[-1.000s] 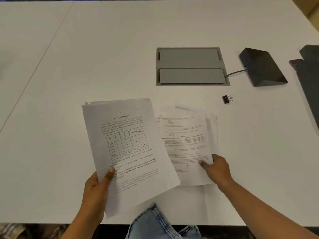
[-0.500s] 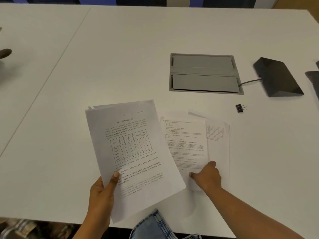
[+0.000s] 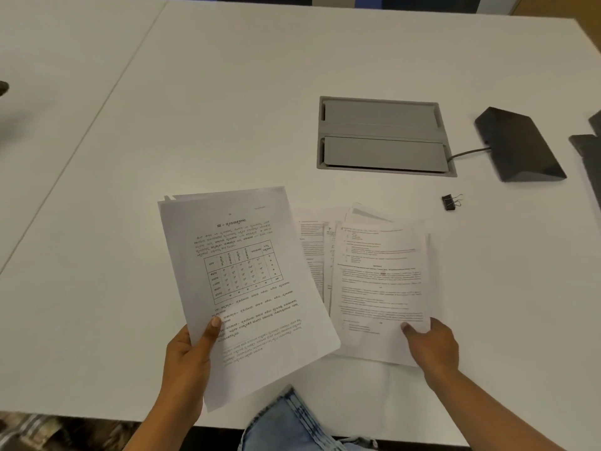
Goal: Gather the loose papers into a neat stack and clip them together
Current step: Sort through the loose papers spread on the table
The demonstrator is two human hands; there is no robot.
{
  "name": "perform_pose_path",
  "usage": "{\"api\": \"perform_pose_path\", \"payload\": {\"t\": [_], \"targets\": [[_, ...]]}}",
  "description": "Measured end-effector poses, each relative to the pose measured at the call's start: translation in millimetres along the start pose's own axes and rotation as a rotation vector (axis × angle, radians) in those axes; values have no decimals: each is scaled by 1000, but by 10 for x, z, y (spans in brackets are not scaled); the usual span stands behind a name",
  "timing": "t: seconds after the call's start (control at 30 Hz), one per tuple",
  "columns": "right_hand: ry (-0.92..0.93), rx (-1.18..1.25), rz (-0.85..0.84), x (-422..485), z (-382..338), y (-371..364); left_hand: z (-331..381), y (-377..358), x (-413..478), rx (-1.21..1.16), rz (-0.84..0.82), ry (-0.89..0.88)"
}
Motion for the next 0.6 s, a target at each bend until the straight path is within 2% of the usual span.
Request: {"api": "perform_pose_path", "payload": {"t": [0.3,0.6], "targets": [[-67,-139,82,2,193,179,57,-225,-19,15,-45,-12],[-103,-87,66,35,192,176,73,-267,-36,37,-37,-21]]}}
Point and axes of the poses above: each hand's wrist, its own x-axis towards the middle knuckle, its own y-axis out of the back of the hand, z = x × y, the point moved 6 cm from there along x, towards the middle knuckle, and after that the axes turned 15 degrees about x, right-handed, at the moved point
